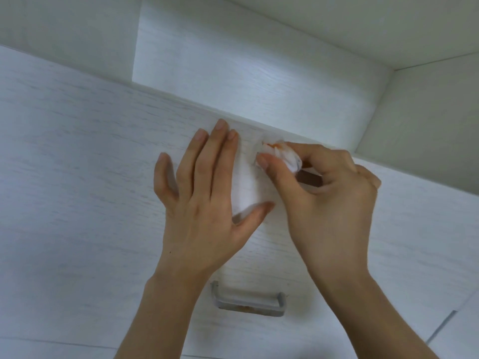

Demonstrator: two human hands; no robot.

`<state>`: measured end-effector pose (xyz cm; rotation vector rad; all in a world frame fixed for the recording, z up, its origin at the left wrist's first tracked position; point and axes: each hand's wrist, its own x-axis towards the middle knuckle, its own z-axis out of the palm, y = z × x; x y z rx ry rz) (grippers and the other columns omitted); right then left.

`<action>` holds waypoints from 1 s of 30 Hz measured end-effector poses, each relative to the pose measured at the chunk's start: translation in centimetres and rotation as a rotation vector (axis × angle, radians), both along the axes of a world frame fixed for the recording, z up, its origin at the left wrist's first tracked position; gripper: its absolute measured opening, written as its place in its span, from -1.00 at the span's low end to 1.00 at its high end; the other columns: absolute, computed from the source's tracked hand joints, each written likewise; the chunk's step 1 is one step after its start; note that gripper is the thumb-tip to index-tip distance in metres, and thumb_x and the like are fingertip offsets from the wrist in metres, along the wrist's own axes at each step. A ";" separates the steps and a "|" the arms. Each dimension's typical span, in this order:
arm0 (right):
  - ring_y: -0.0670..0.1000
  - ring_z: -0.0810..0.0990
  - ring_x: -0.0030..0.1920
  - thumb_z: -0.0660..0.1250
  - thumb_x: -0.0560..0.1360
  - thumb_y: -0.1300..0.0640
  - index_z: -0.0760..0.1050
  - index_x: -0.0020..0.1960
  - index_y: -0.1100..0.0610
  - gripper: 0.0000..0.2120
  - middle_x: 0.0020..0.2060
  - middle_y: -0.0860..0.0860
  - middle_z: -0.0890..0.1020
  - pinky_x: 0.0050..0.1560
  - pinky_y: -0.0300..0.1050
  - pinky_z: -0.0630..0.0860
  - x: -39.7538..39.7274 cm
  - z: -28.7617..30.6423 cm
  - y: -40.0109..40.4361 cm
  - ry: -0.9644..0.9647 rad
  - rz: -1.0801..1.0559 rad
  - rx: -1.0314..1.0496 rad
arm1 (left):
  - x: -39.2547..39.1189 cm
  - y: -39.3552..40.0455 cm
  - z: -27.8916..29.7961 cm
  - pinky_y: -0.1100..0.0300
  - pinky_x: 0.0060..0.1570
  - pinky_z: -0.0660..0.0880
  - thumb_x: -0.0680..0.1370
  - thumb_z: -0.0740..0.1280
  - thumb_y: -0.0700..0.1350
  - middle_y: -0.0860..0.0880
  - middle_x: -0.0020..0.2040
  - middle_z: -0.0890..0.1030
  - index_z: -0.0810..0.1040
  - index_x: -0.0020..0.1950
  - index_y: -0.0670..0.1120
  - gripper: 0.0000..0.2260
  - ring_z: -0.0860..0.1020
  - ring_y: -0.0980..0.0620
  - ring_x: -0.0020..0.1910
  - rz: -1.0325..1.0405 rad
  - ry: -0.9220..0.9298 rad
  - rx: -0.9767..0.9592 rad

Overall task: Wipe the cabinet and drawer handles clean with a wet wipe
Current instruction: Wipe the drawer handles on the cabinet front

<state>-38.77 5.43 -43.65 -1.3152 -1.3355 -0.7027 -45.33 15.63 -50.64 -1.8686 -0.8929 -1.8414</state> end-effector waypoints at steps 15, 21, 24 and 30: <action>-0.04 0.47 -0.18 0.31 0.47 -0.08 0.48 -0.20 -0.04 -0.85 -0.44 -0.16 0.48 0.15 0.04 0.18 -2.3 0.9 1.0 -0.003 -0.302 -0.090 | 0.2 0.3 0.1 -0.11 0.41 -0.04 0.57 0.04 0.28 -0.06 0.46 0.24 0.21 0.47 -0.15 -0.36 0.19 -0.01 0.47 0.013 -0.031 0.030; -0.17 0.57 -0.34 0.45 0.37 -0.06 0.55 -0.31 -0.02 -0.84 -0.42 -0.22 0.61 0.06 0.07 0.47 -0.9 1.0 -0.3 0.286 0.013 -0.078 | -0.4 0.2 0.1 -0.15 0.39 0.00 0.53 0.10 0.32 -0.08 0.47 0.24 0.17 0.48 -0.15 -0.30 0.16 -0.03 0.47 -0.035 0.016 0.020; -0.18 0.64 -0.23 0.51 0.34 0.00 0.64 -0.25 -0.01 -0.90 -0.30 -0.15 0.68 -0.10 -0.19 0.49 0.3 0.5 -1.5 0.441 0.193 -0.023 | -0.5 0.3 0.1 -0.14 0.40 -0.02 0.48 0.19 0.33 -0.08 0.48 0.23 0.16 0.48 -0.15 -0.24 0.16 -0.03 0.47 -0.018 0.026 0.008; -0.13 0.60 -0.01 0.45 0.34 -0.09 0.52 -0.25 -0.13 -0.88 -0.25 -0.26 0.61 0.30 0.20 0.28 -2.0 -0.8 0.2 0.226 -0.001 0.064 | 0.1 -0.1 0.3 -0.16 0.38 0.02 0.56 0.05 0.28 -0.10 0.45 0.31 0.25 0.45 -0.17 -0.35 0.20 -0.03 0.45 -0.006 -0.046 0.006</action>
